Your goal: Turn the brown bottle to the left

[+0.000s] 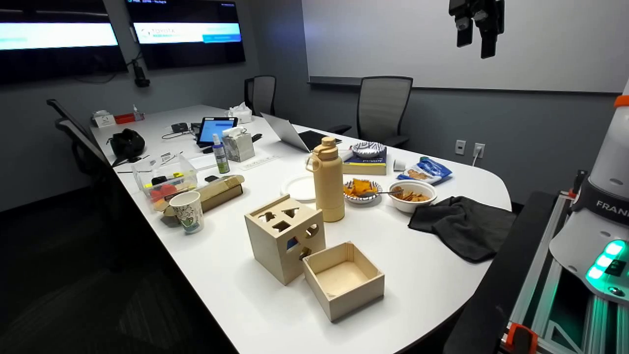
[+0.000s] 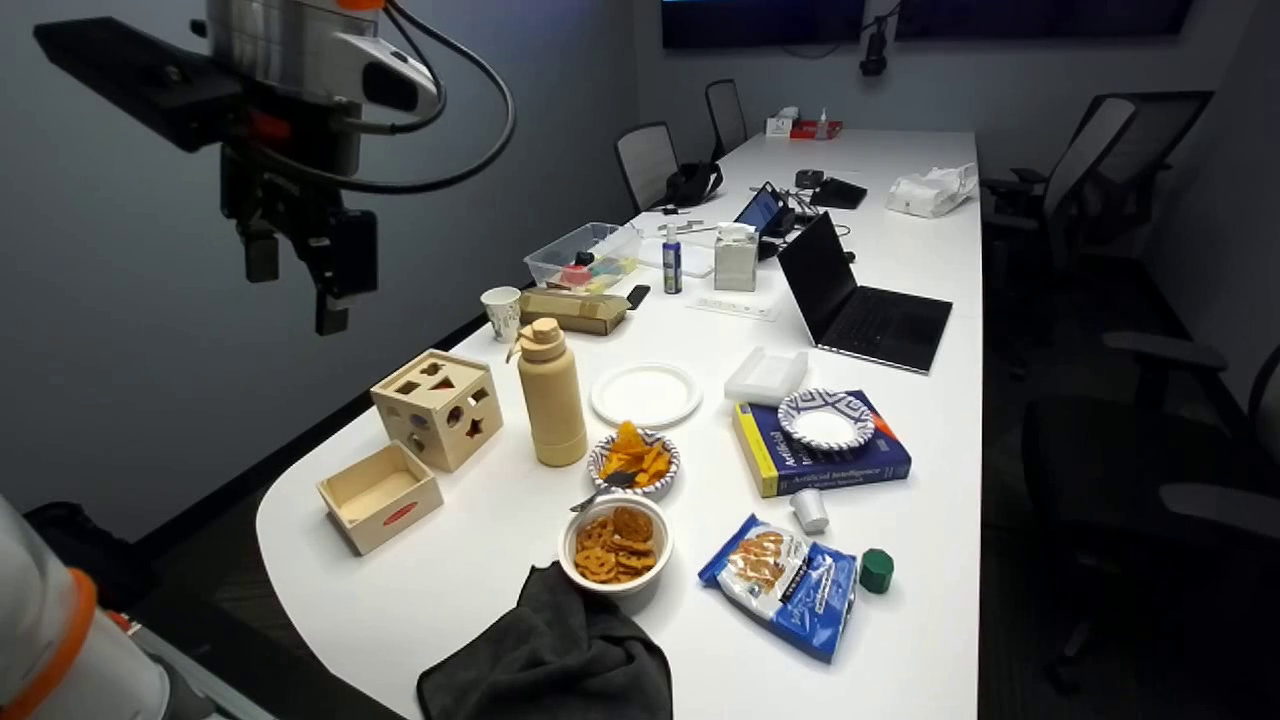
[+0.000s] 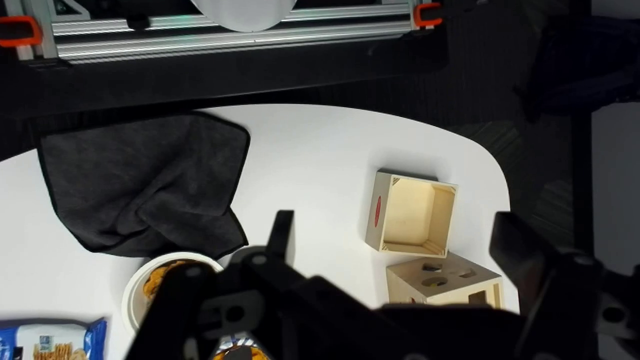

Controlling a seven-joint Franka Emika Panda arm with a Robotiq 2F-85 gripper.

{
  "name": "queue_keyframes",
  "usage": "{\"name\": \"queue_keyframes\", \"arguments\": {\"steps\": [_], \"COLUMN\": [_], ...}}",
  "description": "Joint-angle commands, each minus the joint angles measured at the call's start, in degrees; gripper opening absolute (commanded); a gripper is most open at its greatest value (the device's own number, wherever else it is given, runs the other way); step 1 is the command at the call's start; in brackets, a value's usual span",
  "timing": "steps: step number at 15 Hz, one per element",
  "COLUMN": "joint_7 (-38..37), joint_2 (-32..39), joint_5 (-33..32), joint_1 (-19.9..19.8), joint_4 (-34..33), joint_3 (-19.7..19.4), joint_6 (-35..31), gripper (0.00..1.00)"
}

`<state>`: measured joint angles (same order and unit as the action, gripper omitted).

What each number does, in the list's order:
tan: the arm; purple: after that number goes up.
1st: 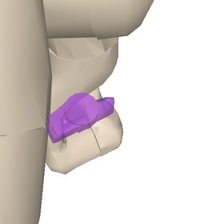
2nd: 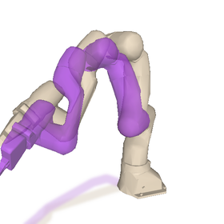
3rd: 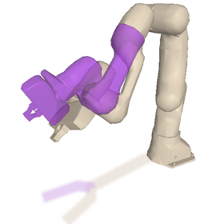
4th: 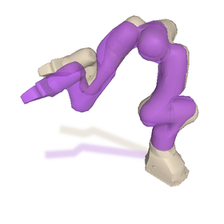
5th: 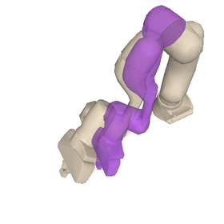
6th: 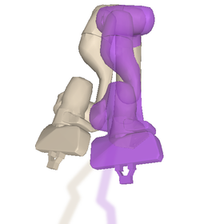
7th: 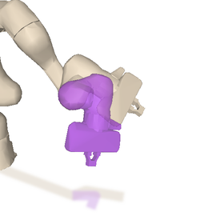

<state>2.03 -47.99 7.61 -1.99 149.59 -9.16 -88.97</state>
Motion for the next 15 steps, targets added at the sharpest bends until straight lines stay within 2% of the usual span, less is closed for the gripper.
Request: {"name": "queue_keyframes", "arguments": {"steps": [1, 5, 9, 12, 15], "joint_7": [-4.6, -16.6, -32.9, -44.9, -56.0], "joint_2": [10.2, 21.3, 33.2, 40.6, 45.3], "joint_5": [4.8, 9.6, 6.8, 1.8, -4.2], "joint_1": [0.9, 1.1, 0.5, 0.5, 1.4], "joint_4": [-6.4, -12.6, -18.3, -21.5, -22.1], "joint_3": [5.1, 13.2, 19.8, 21.4, 20.0], "joint_6": [-4.4, -16.4, -32.1, -39.1, -42.8], "gripper": [1.00, 1.00, 1.00, 1.00, 1.00]}}
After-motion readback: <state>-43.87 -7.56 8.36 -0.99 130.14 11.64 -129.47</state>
